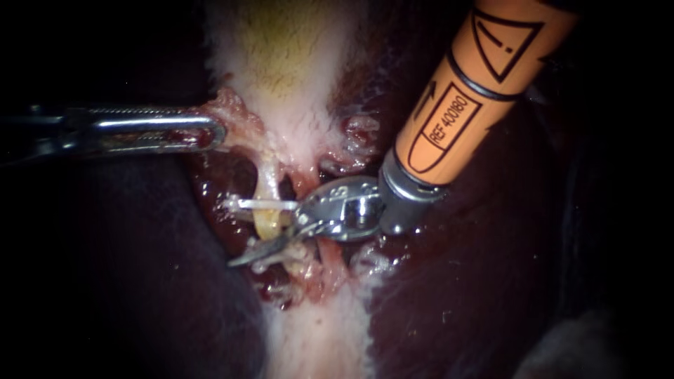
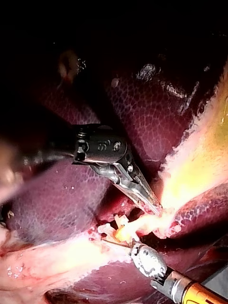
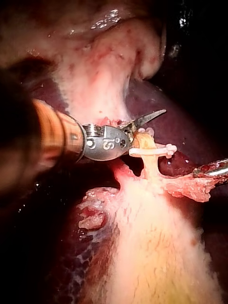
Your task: Go to the cutting position left tube
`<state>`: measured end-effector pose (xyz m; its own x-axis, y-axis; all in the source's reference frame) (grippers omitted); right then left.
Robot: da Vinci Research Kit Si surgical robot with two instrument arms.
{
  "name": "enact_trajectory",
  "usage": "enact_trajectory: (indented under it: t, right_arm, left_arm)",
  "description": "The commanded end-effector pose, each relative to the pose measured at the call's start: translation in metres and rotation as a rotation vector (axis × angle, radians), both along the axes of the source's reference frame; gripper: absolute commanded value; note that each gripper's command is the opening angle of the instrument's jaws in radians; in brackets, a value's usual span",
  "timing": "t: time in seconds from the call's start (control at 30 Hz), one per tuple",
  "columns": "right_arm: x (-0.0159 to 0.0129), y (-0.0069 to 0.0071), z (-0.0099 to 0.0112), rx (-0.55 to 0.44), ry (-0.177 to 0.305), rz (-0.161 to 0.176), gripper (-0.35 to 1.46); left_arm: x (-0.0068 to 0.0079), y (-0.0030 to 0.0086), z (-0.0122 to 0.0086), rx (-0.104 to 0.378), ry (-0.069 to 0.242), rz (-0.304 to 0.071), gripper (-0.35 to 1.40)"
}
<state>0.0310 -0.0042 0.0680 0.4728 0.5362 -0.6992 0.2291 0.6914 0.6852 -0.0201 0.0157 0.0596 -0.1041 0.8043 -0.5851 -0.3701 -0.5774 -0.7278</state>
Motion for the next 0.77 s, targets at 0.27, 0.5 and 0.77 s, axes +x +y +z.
enact_trajectory:
  t: [0.27,0.5,0.77]
  right_arm:
    - [0.0013,-0.0004,-0.002,0.044,0.056,0.016,1.41]
    - [0.0013,-0.0003,-0.002,0.045,0.059,0.016,1.41]
    - [0.0012,-0.0003,-0.0018,0.049,0.055,0.019,1.4]
  left_arm:
    - [0.0,0.0,0.0,0.001,0.0,0.0,-0.35]
    - [0.0,0.0,0.0001,0.001,0.0,0.0,-0.35]
    - [0.0,0.0001,0.0001,0.001,0.0,0.0,-0.35]
